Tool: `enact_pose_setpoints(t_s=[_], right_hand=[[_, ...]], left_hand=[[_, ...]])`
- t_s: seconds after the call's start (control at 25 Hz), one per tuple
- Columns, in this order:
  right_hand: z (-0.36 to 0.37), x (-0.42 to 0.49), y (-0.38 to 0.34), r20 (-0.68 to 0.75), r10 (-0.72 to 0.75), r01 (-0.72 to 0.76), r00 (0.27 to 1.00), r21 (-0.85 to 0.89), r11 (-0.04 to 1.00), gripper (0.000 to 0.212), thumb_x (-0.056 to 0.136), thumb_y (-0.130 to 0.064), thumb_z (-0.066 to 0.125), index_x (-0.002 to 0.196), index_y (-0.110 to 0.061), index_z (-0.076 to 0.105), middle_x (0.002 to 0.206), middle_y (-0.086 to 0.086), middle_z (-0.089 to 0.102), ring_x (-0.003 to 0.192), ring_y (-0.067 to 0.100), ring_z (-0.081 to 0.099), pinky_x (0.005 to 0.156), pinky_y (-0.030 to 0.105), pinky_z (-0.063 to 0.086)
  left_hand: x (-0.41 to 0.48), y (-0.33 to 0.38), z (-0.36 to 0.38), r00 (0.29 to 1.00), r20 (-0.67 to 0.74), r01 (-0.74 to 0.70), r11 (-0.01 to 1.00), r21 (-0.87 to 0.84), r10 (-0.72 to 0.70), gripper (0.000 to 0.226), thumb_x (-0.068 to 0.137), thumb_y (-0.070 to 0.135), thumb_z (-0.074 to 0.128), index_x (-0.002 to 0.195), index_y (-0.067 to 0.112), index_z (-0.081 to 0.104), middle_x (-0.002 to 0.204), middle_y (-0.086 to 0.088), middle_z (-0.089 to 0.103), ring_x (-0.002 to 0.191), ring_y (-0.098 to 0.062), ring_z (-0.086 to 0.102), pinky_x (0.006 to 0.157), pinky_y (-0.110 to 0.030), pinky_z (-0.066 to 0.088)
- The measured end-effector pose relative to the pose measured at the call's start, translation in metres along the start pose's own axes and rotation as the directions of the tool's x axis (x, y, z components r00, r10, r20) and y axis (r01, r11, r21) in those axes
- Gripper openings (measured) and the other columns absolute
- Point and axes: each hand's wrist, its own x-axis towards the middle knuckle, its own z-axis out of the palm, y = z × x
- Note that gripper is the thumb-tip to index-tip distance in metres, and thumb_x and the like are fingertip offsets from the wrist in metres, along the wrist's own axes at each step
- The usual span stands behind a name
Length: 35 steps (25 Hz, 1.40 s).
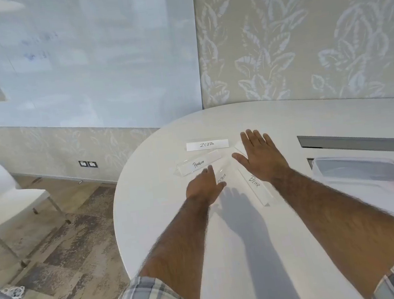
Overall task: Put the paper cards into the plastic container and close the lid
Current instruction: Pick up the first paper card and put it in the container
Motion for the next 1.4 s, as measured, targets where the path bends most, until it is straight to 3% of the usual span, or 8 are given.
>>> enact_pose_setpoints(t_s=[0.08,0.2,0.36,0.6,0.84,1.04,1.2,1.4], right_hand=[[0.009,0.013,0.001,0.054,-0.037,0.038,0.998,-0.006,0.999,0.077,0.101,-0.061,0.018,0.159,-0.01,0.015,0.166,0.011,0.014,0.154,0.026,0.01,0.125,0.044,0.006],[0.028,0.029,0.004,0.129,-0.104,0.109,0.986,-0.031,0.994,0.074,0.102,-0.056,0.029,0.159,-0.011,0.015,0.166,0.012,0.012,0.154,0.027,0.009,0.125,0.044,0.006],[0.055,0.044,0.007,0.258,-0.17,0.208,0.951,-0.127,0.97,0.074,0.097,-0.037,0.049,0.158,-0.013,0.014,0.166,0.012,0.01,0.153,0.029,0.01,0.124,0.045,0.008],[0.081,0.056,-0.009,0.374,-0.224,0.28,0.9,-0.104,0.954,0.069,0.091,-0.016,0.052,0.155,-0.015,0.026,0.164,0.013,0.018,0.151,0.029,0.017,0.123,0.045,0.011],[0.092,0.059,-0.024,0.449,-0.242,0.303,0.86,-0.068,0.951,0.062,0.088,-0.011,0.05,0.149,-0.019,0.037,0.154,0.011,0.036,0.144,0.027,0.031,0.122,0.048,0.012],[0.09,0.06,-0.03,0.454,-0.222,0.271,0.863,-0.045,0.961,0.056,0.088,-0.013,0.049,0.143,-0.02,0.045,0.142,0.006,0.051,0.135,0.025,0.045,0.122,0.046,0.012],[0.084,0.059,-0.037,0.429,-0.237,0.248,0.872,0.031,0.968,0.044,0.09,-0.02,0.055,0.134,-0.02,0.054,0.132,0.001,0.061,0.126,0.022,0.053,0.117,0.04,0.024],[0.062,0.057,-0.036,0.422,-0.199,0.17,0.885,0.104,0.98,0.041,0.086,-0.029,0.067,0.126,-0.025,0.062,0.127,-0.001,0.064,0.115,0.024,0.06,0.092,0.036,0.049]], left_hand=[[0.009,-0.002,0.006,0.999,0.022,0.041,0.998,0.042,-0.042,0.055,0.093,0.053,0.055,0.128,0.012,0.045,0.12,-0.007,0.062,0.111,-0.03,0.062,0.078,-0.038,0.048],[0.02,-0.005,0.016,0.992,0.075,0.099,0.994,0.053,-0.103,0.051,0.088,0.052,0.064,0.119,0.013,0.052,0.112,-0.006,0.065,0.103,-0.029,0.064,0.071,-0.035,0.044],[0.034,-0.006,0.021,0.988,0.08,0.123,0.99,0.072,-0.129,0.051,0.082,0.052,0.07,0.117,0.015,0.062,0.113,-0.004,0.065,0.104,-0.026,0.064,0.073,-0.033,0.046],[0.04,-0.002,0.025,0.974,0.116,0.182,0.978,0.101,-0.193,0.052,0.08,0.047,0.077,0.115,0.012,0.062,0.111,-0.005,0.065,0.104,-0.027,0.063,0.071,-0.031,0.041],[0.035,-0.011,0.016,0.971,0.109,0.195,0.968,0.159,-0.214,0.035,0.085,0.021,0.072,0.118,0.012,0.061,0.117,-0.006,0.064,0.109,-0.029,0.063,0.073,-0.032,0.045],[0.029,-0.032,-0.001,0.97,0.109,0.21,0.975,0.075,-0.217,0.037,0.082,0.017,0.07,0.119,0.021,0.064,0.119,-0.001,0.066,0.11,-0.027,0.063,0.082,-0.034,0.051],[0.025,-0.039,-0.014,0.977,0.126,0.168,0.986,0.02,-0.169,0.038,0.084,0.015,0.07,0.12,0.026,0.066,0.118,0.001,0.066,0.111,-0.026,0.062,0.083,-0.035,0.05],[0.019,-0.039,-0.036,0.987,0.126,0.103,0.995,-0.011,-0.101,0.049,0.086,0.02,0.072,0.132,0.035,0.061,0.129,0.005,0.062,0.121,-0.021,0.056,0.082,-0.031,0.042]])
